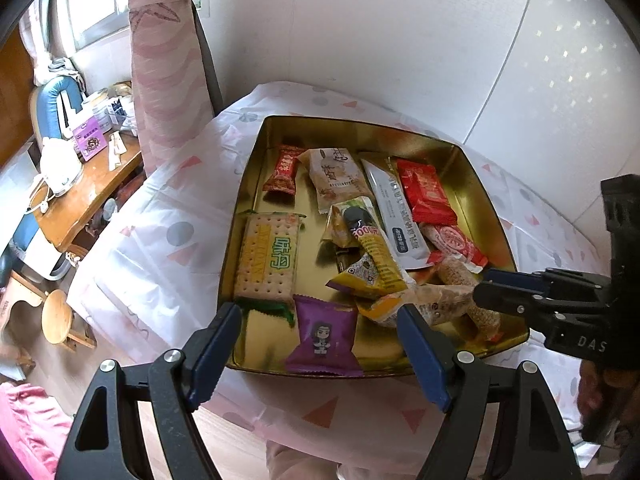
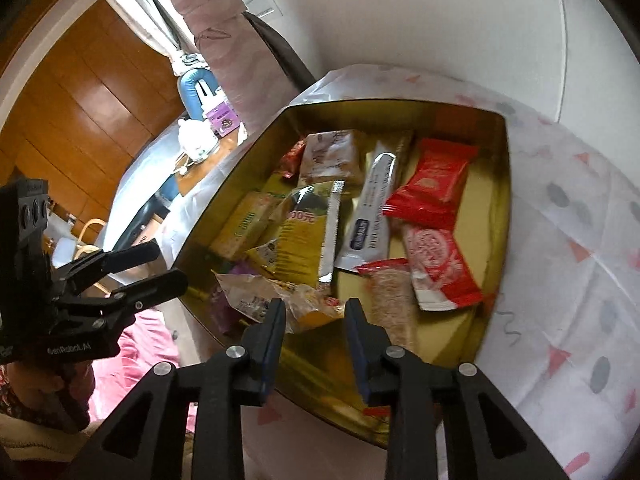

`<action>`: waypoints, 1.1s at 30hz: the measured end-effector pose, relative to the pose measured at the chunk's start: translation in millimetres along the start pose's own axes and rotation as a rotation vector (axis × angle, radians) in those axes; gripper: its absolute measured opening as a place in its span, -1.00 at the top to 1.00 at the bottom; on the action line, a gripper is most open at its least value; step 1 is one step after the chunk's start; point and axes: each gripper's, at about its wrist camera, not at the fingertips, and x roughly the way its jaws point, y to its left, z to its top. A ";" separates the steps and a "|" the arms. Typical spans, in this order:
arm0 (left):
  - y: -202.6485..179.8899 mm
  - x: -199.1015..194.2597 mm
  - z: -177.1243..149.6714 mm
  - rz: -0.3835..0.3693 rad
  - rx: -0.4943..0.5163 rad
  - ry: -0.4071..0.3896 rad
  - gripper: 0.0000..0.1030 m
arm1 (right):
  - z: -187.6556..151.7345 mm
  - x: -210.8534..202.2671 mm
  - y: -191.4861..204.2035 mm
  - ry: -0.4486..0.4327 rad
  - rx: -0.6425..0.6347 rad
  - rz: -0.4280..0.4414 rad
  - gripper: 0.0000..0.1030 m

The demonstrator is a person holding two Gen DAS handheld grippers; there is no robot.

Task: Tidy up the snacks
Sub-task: 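Carry the clear snack bag into the gold tray and open the right tool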

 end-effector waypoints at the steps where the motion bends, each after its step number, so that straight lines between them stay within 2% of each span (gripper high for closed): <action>1: -0.6 0.8 0.0 -0.003 0.002 0.002 -0.56 | -1.0 -1.3 0.6 0.002 -0.012 -0.011 0.41; 8: -11.4 7.1 0.4 -0.011 0.036 0.023 -0.56 | -13.6 4.5 7.3 0.058 -0.036 -0.081 0.44; 14: -13.3 7.5 -1.4 -0.007 0.036 0.029 -0.56 | -11.4 -22.9 -1.5 -0.070 0.053 -0.011 0.44; 17: -14.3 8.1 -1.7 -0.005 0.040 0.033 -0.56 | 0.5 -22.0 1.2 -0.097 0.062 -0.005 0.44; 19: -13.4 7.7 -0.9 -0.007 0.045 0.032 -0.56 | 7.8 -12.5 7.0 -0.074 0.035 -0.019 0.52; 21: -12.3 6.2 -0.7 -0.005 0.045 0.029 -0.56 | 8.5 2.0 16.0 -0.012 -0.026 -0.067 0.54; 27: -3.8 2.9 -2.3 0.005 0.026 0.026 -0.56 | -13.6 21.5 25.5 0.116 -0.107 -0.146 0.54; 30: -2.5 3.8 -3.9 0.009 0.015 0.034 -0.56 | -13.3 28.2 21.5 0.122 -0.093 -0.163 0.54; 33: -4.7 2.9 -5.2 0.014 0.023 0.031 -0.56 | -7.9 18.0 21.4 0.083 -0.065 -0.097 0.54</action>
